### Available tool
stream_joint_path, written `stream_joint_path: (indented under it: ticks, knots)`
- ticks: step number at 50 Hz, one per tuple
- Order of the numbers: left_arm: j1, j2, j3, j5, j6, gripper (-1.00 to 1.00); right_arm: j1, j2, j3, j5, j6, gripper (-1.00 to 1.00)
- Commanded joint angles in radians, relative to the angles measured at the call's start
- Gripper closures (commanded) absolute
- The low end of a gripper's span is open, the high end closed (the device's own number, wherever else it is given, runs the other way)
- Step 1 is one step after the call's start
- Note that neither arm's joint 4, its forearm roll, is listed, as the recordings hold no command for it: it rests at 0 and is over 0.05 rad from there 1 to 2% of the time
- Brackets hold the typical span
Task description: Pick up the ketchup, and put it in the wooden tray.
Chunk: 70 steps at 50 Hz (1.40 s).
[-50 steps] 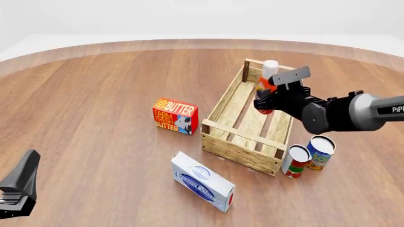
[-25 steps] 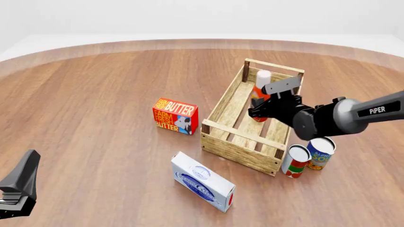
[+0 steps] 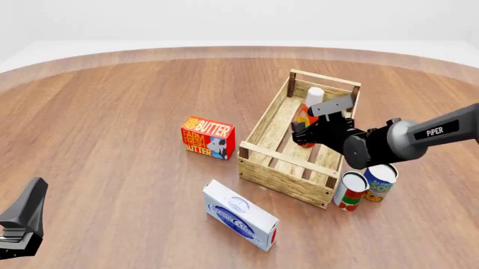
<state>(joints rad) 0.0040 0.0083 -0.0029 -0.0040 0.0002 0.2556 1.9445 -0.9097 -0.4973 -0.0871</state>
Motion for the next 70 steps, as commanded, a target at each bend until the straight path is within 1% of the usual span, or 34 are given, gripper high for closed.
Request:
stream_joint_path:
  ticks: [1, 24, 48, 70]
  knots:
    - [0.0, 0.0, 0.0, 0.0, 0.0, -1.0, -0.009, -0.003, 0.006, -0.005, 0.013, -1.0]
    - [0.0, 0.0, 0.0, 0.0, 0.0, -1.0, -0.012, -0.09, 0.03, 0.001, 0.019, -1.0]
    - [0.006, 0.004, 0.0, -0.004, 0.0, -1.0, 0.014, -0.269, 0.077, 0.06, 0.01, -1.0]
    - [0.006, 0.006, 0.001, -0.006, 0.0, -1.0, 0.008, -0.436, 0.19, 0.081, 0.001, -1.0]
